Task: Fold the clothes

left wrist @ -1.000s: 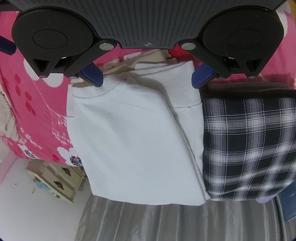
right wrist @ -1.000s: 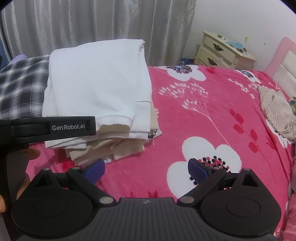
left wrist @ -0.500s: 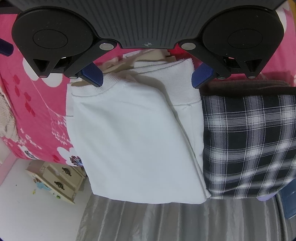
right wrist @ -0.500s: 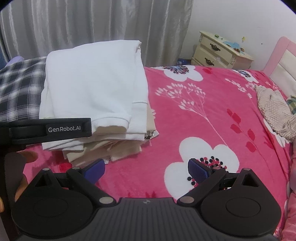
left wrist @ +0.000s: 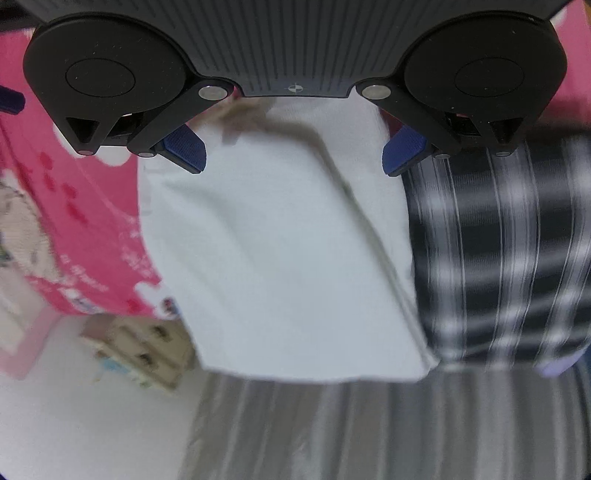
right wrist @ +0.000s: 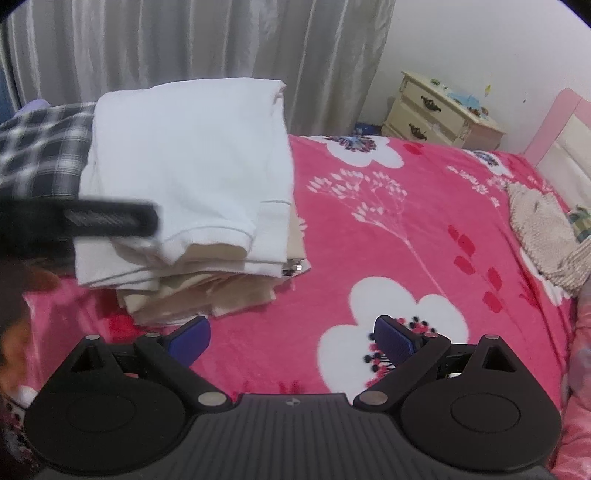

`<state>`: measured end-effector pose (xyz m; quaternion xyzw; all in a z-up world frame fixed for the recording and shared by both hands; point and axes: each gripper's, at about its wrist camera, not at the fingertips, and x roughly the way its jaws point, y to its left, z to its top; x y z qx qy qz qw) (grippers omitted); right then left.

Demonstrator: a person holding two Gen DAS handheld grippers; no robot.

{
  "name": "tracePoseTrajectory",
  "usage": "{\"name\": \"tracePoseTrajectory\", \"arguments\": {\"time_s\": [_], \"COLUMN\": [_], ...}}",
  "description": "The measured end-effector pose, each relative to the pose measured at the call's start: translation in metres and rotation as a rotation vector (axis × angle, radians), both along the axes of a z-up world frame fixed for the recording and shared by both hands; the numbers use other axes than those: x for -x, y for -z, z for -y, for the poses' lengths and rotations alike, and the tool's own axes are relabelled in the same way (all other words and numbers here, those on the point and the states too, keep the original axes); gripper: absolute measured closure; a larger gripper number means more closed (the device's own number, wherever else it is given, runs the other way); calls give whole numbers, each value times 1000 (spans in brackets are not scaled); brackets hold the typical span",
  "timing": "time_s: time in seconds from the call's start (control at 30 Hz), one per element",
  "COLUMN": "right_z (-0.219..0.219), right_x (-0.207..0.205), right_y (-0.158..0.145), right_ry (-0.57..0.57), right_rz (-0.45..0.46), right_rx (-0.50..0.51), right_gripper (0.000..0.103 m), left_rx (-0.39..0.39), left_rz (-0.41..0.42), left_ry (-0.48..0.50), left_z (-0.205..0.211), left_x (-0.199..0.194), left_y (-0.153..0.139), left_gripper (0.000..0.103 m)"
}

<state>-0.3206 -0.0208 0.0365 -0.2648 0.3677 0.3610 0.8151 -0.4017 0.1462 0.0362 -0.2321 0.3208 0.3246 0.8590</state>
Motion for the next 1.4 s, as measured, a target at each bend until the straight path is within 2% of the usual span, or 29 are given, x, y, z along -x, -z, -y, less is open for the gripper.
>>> {"name": "tracePoseTrajectory", "arguments": {"time_s": [0.1, 0.27, 0.4, 0.47, 0.57, 0.63, 0.67, 0.77, 0.87, 0.97, 1.07, 1.1, 1.17, 1.27, 1.33, 1.4], "right_z": [9, 20, 10, -3, -24, -36, -42, -53, -51, -44, -43, -43, -43, -41, -39, -44], "right_x": [-6, -17, -31, -42, -63, -75, -79, -85, -96, -111, -122, -124, -120, -113, -110, -105], "right_y": [-2, -4, -2, -2, 1, 6, 10, 27, 42, 53, 62, 64, 61, 49, 42, 45], "right_ry": [-3, -26, -151, -197, -181, -172, -171, -152, -86, -22, 11, 17, 2, -37, -51, -57], "right_rz": [-2, -15, -101, -143, -202, -252, -275, -303, -382, -531, -643, -669, -650, -622, -600, -544], "right_rx": [-34, -98, -150, -186, -265, -318, -337, -337, -370, -431, -452, -453, -436, -435, -438, -376], "right_gripper": [11, 23, 34, 35, 38, 44, 52, 66, 66, 65, 61, 60, 65, 88, 88, 86], "left_rx": [-57, -70, -57, -38, -24, -33, -42, -33, 42, 108, 131, 123, 109, 126, 128, 144], "left_rz": [23, -20, 0, 4, 12, 13, 7, -32, -13, 37, 71, 71, 68, 78, 77, 75], "left_ry": [121, 271, 338, 372, 437, 480, 497, 502, 471, 448, 430, 428, 434, 440, 442, 448], "left_z": [-18, -44, -55, -56, -55, -53, -52, -53, -61, -69, -74, -75, -75, -79, -81, -82], "left_x": [15, 36, 43, 39, 31, 27, 25, 18, 16, 12, 6, 5, 3, 6, 9, 13], "left_y": [-2, 3, 4, 3, 1, 1, 1, 8, 14, 16, 20, 21, 22, 19, 18, 16], "left_gripper": [0, 0, 0, 0, 0, 1, 2, 6, 8, 9, 15, 20, 24, 24, 24, 21]}}
